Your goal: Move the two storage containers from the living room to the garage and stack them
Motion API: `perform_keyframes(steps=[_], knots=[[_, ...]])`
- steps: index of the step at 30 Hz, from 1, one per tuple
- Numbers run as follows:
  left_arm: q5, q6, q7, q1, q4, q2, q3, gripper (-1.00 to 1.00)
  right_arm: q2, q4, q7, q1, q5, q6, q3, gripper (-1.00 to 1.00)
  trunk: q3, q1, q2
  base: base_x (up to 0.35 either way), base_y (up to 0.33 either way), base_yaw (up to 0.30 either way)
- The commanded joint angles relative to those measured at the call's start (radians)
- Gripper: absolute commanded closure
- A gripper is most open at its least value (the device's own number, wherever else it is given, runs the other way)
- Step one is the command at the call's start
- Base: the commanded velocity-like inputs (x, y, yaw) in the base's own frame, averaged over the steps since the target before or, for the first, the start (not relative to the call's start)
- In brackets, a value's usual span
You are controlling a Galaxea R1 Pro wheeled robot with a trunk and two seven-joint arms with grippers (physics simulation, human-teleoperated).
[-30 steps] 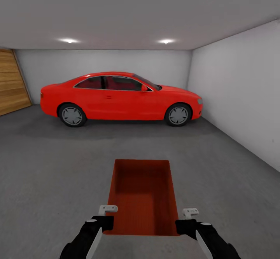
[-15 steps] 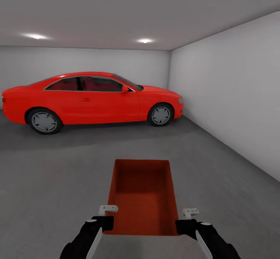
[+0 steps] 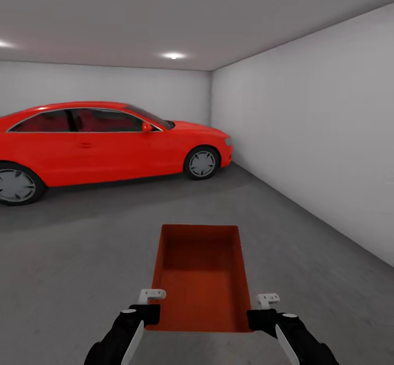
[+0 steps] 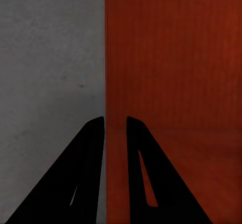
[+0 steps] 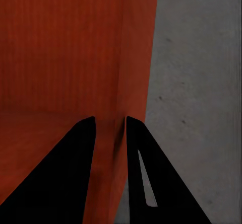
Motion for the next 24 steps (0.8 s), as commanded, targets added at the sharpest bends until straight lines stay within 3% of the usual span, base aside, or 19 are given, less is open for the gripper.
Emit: perform_keyframes(steps=[1, 24], knots=[[0.011, 0.008, 0.007, -0.001, -0.002, -0.007, 0.013, 1.00, 0.004, -0.003, 0.001, 0.000, 0.000, -0.015, 0.032, 1.00, -0.002, 0.001, -0.001, 0.323, 0.000, -0.299], [0.011, 0.007, 0.007, -0.001, -0.002, -0.007, 0.013, 1.00, 0.004, -0.003, 0.001, 0.000, 0.000, -0.015, 0.031, 1.00, -0.003, 0.001, -0.001, 0.323, 0.000, -0.298]])
